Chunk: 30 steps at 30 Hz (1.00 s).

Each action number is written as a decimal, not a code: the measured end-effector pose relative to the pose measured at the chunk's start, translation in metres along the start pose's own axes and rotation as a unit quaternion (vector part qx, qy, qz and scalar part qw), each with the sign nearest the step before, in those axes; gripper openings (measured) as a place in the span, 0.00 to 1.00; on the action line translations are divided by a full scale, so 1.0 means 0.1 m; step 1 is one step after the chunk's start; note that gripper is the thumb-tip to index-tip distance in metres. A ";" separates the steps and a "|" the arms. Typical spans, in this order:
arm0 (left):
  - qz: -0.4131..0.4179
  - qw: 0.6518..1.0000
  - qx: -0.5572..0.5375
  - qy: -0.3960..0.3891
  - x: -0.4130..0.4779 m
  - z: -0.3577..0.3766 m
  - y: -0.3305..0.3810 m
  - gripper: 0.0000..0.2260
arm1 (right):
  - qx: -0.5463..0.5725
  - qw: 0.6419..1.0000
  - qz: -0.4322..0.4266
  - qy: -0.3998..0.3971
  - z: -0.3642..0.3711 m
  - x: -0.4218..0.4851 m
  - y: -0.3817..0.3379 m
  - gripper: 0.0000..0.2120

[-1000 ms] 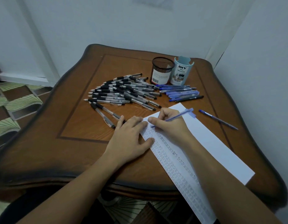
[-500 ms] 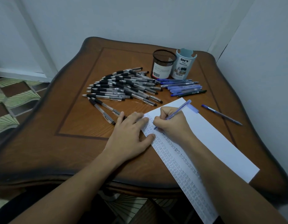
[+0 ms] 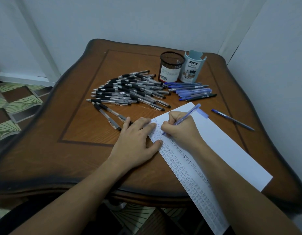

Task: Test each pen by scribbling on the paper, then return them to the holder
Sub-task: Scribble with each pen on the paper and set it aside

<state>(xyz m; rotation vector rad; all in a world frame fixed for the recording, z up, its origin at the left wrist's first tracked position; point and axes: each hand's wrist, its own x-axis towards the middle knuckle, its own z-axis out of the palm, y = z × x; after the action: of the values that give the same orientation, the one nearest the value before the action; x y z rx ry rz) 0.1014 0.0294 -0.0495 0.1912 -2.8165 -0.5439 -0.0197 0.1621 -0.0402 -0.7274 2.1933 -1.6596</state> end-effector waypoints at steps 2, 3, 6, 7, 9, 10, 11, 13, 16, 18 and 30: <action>-0.001 1.000 0.003 -0.001 0.00 0.00 0.00 0.35 | 0.000 1.000 0.001 -0.005 0.00 0.00 0.00 0.17; -0.001 1.000 0.004 -0.001 0.01 0.00 0.00 0.35 | 0.001 1.000 0.004 -0.007 0.00 0.00 0.00 0.17; -0.003 1.000 0.000 0.000 0.00 0.00 0.00 0.35 | 0.005 1.000 0.004 -0.001 -0.01 0.00 0.00 0.17; -0.002 1.000 -0.002 0.001 0.00 0.00 0.00 0.35 | 0.007 1.000 0.004 0.001 -0.01 0.01 0.00 0.17; -0.002 1.000 -0.002 0.000 0.00 -0.01 0.00 0.35 | 0.008 1.000 0.008 -0.002 -0.01 0.00 0.00 0.17; -0.003 1.000 -0.001 -0.001 0.01 -0.01 0.01 0.36 | 0.002 1.000 0.008 -0.003 0.00 0.00 0.00 0.17; -0.004 1.000 0.000 -0.002 0.01 -0.02 0.01 0.36 | -0.005 1.000 0.006 -0.002 0.00 0.00 0.00 0.16; -0.002 1.000 0.001 -0.005 0.01 -0.02 0.01 0.36 | -0.013 1.000 0.002 0.003 0.00 0.01 0.00 0.16; -0.003 1.000 0.002 -0.006 0.00 -0.02 0.00 0.36 | -0.004 1.000 0.005 -0.001 0.00 0.02 0.00 0.16; -0.004 1.000 0.006 -0.006 0.01 -0.01 0.01 0.36 | -0.006 1.000 0.007 -0.004 0.00 0.01 0.00 0.16; -0.006 1.000 0.006 -0.012 0.00 -0.03 0.02 0.37 | -0.020 1.000 0.011 0.000 -0.04 0.01 -0.02 0.16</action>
<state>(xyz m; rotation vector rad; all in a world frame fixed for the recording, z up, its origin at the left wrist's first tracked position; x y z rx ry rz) 0.1016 0.0303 -0.0462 0.2063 -2.8453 -0.5350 -0.0228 0.1644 -0.0367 -0.7130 2.2323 -1.6087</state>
